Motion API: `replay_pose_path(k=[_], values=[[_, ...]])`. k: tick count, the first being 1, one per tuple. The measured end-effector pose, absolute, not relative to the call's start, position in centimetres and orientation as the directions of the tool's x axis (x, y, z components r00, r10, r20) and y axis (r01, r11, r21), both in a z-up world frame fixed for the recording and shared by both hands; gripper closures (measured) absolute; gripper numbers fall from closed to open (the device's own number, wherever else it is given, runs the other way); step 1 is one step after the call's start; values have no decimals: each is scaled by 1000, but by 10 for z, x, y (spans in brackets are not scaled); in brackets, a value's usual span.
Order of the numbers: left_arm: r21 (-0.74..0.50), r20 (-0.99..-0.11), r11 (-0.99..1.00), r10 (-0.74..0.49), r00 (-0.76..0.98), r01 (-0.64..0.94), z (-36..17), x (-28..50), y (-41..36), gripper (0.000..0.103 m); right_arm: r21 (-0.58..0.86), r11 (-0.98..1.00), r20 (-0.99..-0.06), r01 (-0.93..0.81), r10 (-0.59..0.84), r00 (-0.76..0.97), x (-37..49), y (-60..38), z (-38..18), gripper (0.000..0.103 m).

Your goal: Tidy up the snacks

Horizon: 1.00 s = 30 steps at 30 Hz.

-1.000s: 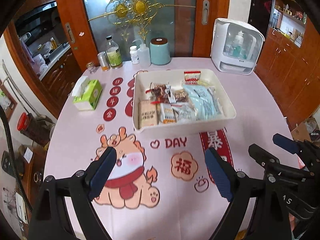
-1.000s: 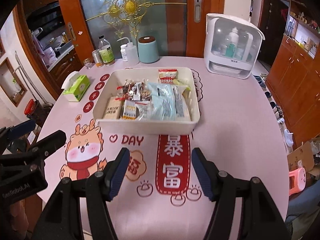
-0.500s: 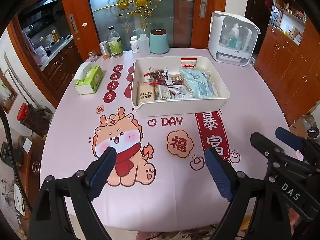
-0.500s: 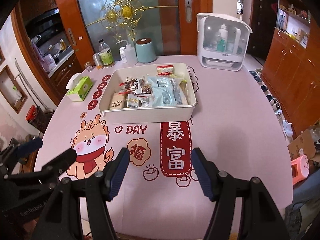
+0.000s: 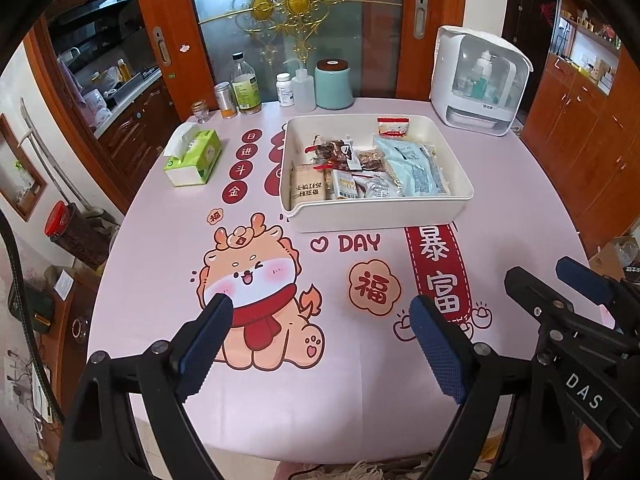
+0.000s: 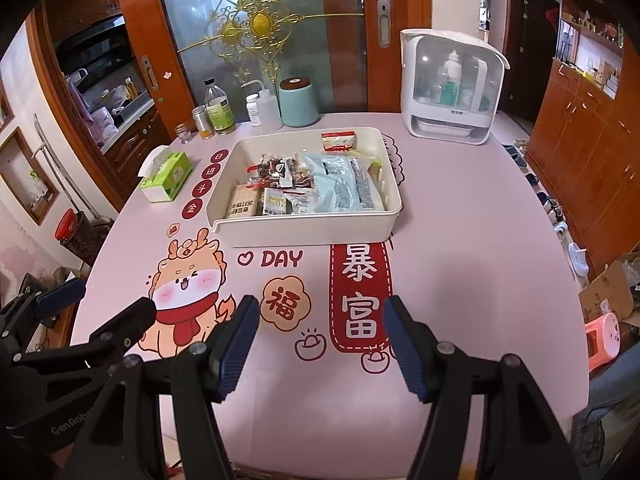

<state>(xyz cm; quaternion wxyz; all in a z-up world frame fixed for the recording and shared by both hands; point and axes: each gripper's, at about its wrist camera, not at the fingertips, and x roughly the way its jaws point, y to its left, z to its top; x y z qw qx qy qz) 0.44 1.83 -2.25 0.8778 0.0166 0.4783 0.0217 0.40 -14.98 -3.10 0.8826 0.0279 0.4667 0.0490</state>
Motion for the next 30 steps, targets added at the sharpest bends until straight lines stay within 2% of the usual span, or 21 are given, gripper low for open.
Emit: replay_pose_path(k=[30], values=[[44, -855, 998, 58, 516, -40, -28, 16, 13, 14, 100, 993, -819, -60, 116, 562, 11, -153, -32, 38]])
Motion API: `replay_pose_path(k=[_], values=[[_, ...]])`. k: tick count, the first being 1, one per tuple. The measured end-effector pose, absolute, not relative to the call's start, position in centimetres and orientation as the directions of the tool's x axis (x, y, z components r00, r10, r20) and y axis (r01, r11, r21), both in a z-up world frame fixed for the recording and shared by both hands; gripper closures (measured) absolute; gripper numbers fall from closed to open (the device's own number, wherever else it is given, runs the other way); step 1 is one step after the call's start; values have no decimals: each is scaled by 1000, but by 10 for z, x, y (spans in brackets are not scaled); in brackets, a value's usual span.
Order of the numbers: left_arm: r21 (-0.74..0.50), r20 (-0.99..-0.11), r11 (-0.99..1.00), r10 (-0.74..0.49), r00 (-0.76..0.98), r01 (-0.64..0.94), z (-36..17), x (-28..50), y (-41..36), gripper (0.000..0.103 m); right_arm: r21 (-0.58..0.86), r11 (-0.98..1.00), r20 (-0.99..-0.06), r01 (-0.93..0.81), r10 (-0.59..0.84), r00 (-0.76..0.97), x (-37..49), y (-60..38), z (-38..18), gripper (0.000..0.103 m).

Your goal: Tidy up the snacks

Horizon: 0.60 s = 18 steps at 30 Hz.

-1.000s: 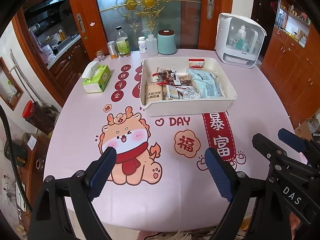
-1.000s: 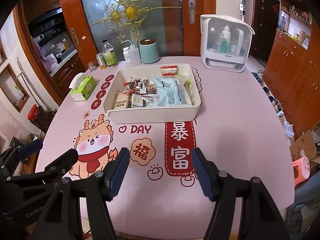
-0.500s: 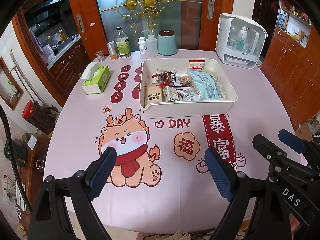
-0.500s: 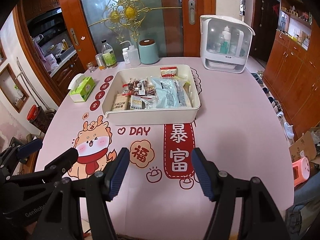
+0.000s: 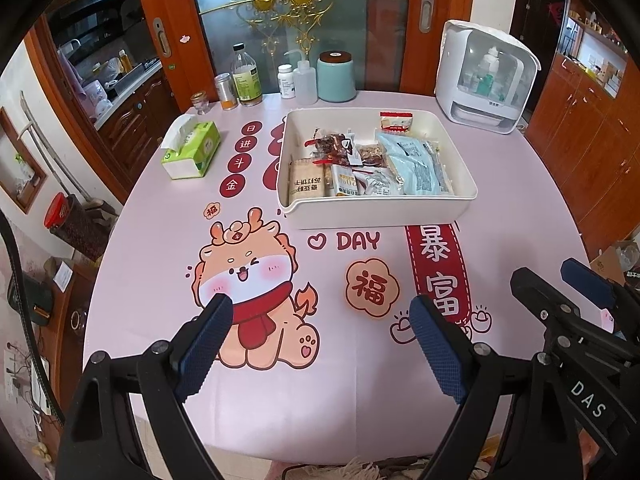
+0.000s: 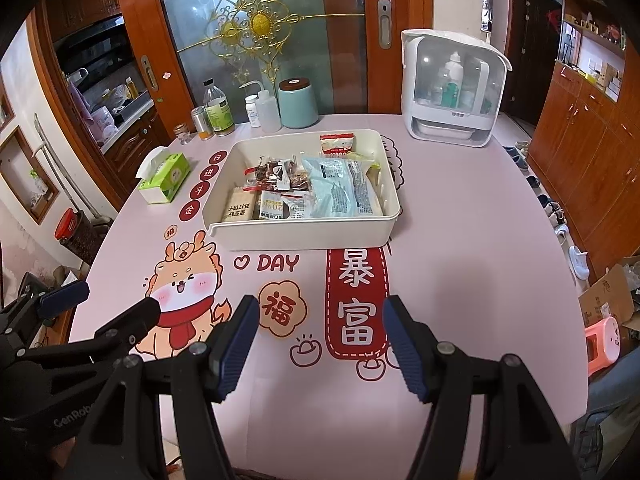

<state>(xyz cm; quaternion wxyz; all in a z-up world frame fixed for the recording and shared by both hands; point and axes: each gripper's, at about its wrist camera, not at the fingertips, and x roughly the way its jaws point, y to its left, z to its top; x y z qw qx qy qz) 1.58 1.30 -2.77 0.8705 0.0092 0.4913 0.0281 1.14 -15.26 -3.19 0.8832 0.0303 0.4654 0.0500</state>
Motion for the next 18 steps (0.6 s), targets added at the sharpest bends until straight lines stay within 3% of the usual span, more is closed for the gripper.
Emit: replay_pose_path(k=[18], values=[[45, -856, 998, 59, 513, -39, -30, 14, 7, 14, 103, 993, -820, -61, 120, 560, 11, -158, -33, 38]])
